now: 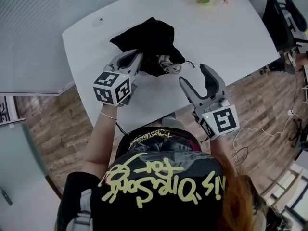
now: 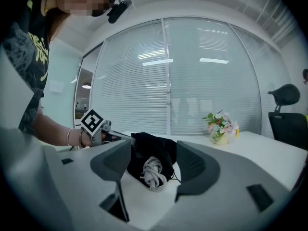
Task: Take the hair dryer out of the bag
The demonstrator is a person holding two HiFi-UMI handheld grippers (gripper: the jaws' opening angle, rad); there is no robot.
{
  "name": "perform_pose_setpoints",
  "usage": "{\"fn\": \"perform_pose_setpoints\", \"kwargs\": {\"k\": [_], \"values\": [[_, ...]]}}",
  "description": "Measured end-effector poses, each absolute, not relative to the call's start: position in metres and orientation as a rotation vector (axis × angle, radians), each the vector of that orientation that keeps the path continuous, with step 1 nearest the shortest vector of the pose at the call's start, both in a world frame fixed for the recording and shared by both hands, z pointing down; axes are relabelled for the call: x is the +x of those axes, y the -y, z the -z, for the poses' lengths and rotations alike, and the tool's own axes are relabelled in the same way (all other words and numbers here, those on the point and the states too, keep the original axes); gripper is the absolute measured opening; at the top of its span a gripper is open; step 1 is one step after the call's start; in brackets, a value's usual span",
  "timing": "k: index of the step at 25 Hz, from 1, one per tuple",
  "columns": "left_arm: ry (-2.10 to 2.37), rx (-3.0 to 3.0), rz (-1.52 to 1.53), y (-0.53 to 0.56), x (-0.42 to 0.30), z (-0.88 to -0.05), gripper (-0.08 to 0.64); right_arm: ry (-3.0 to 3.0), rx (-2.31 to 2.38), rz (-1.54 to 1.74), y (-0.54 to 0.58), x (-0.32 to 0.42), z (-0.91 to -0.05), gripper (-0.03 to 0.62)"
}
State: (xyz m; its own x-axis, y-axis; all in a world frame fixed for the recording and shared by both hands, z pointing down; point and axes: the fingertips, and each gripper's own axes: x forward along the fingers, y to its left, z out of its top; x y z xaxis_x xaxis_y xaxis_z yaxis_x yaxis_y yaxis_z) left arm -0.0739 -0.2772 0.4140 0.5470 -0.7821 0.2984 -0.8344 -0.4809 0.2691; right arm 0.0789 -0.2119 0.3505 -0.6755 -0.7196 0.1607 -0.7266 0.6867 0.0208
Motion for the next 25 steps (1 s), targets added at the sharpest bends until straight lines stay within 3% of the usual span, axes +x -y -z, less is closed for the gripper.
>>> {"fn": "perform_pose_setpoints", "kwargs": {"k": [7, 8, 10, 11, 25], "values": [[1.335, 2.387, -0.262, 0.287, -0.077, -0.435, 0.018, 2.685, 1.028, 0.003, 0.205, 0.04, -0.369, 0.295], [1.337, 2.381, -0.276, 0.288, -0.078, -0.439, 0.018, 2.67, 1.008, 0.015, 0.207, 0.036, -0.374, 0.271], [1.338, 2.37, -0.301, 0.29, -0.079, -0.447, 0.017, 2.636, 0.985, 0.059, 0.215, 0.03, -0.386, 0.147], [1.334, 2.367, -0.306, 0.291, -0.079, -0.45, 0.018, 2.619, 0.971, 0.075, 0.219, 0.027, -0.393, 0.14], [1.256, 2.414, -0.112, 0.288, -0.082, -0.43, 0.018, 2.393, 0.801, -0.005, 0.262, -0.003, -0.448, 0.143]]}}
